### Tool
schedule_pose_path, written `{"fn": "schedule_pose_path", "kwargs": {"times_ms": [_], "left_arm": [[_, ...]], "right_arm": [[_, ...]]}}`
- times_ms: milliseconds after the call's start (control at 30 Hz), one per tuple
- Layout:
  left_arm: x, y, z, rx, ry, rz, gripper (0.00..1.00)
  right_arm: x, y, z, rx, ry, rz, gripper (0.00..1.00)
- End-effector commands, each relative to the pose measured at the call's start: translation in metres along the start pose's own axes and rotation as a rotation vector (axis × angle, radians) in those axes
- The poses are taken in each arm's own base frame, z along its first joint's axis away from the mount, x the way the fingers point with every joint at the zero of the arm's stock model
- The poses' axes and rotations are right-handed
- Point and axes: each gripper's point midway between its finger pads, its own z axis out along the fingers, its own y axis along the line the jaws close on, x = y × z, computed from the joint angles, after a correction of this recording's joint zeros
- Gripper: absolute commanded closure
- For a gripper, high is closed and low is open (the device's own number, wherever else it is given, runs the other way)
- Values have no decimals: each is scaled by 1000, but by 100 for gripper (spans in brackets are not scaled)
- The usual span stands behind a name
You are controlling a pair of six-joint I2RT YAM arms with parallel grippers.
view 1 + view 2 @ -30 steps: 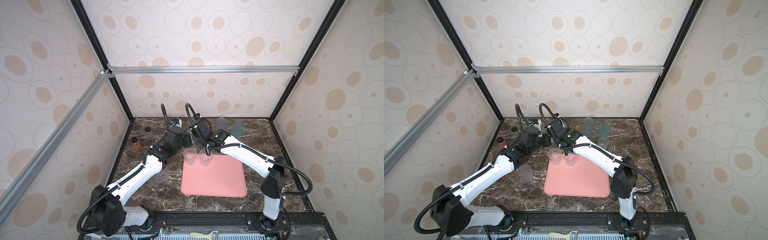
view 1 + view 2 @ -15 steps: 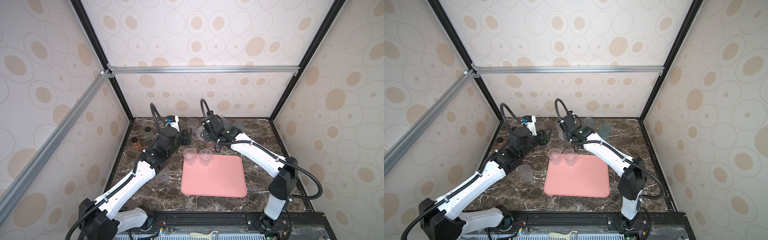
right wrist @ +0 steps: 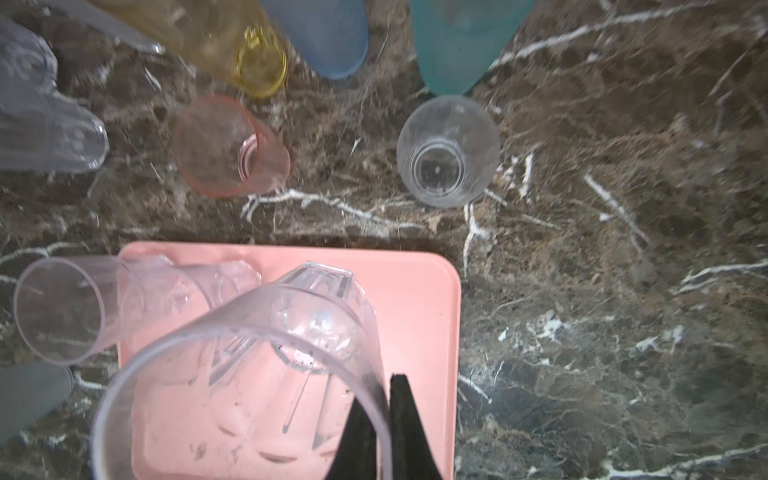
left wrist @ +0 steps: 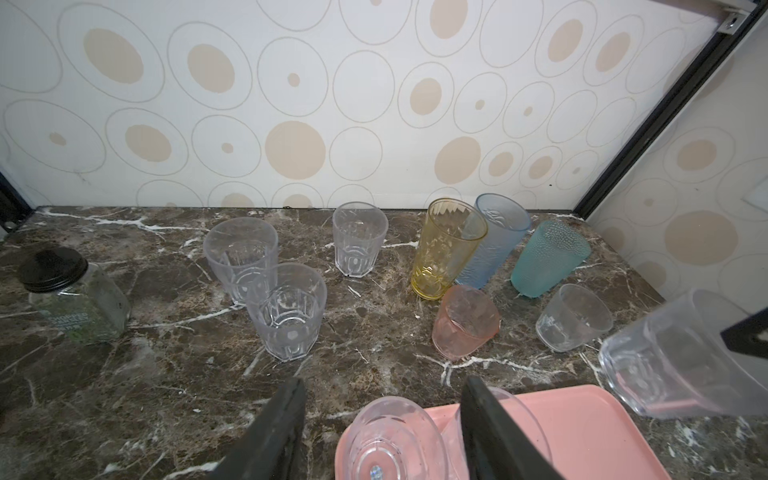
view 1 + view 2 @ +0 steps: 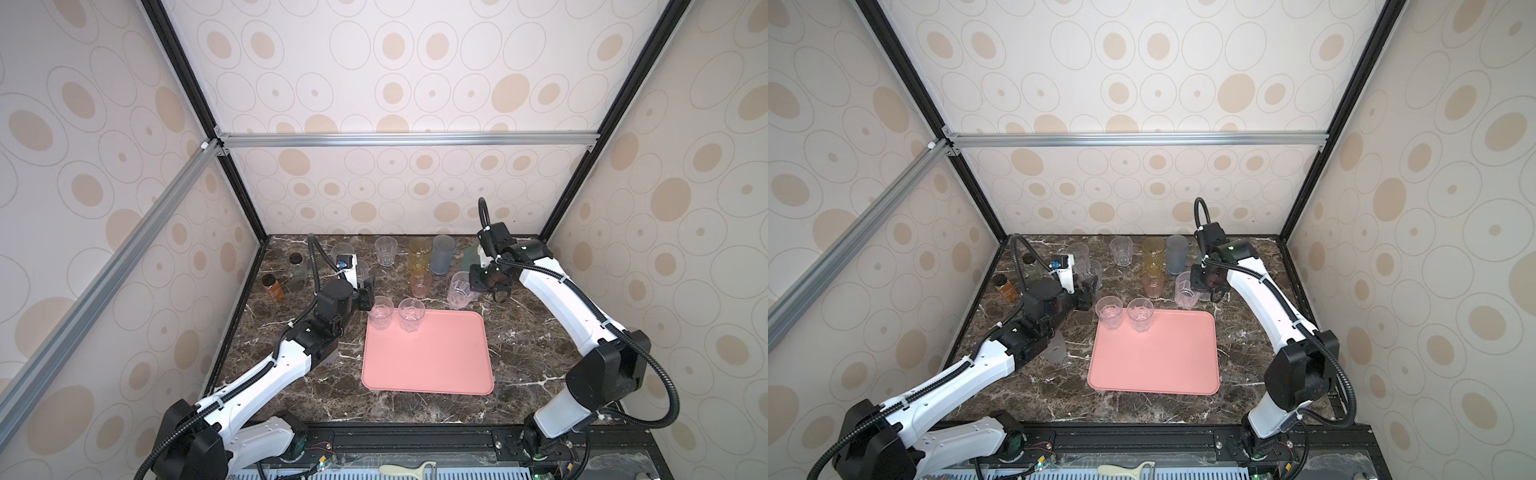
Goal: Place the glasses into the tray
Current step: 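Lower the clear glass onto the pink tray beside the others with the right gripper, then open the right gripper and draw back while the left reaches toward the glasses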
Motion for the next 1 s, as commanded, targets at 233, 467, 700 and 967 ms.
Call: {"fn": "schedule_pose_path", "kwargs": {"times_ms": [233, 467, 700, 967], "left_arm": [[2, -8, 7, 30, -35, 12, 40], [8, -8, 12, 26, -21, 23, 39], [12, -9, 15, 29, -10, 39, 39], [15, -9, 16, 31, -1, 35, 39]], "right_arm": [[31, 27, 62, -21, 160, -33, 100], [32, 35, 86, 46, 168, -98, 100], [31, 33, 99, 90, 168, -128, 100], [35, 33, 103, 78, 174, -130, 93]]}}
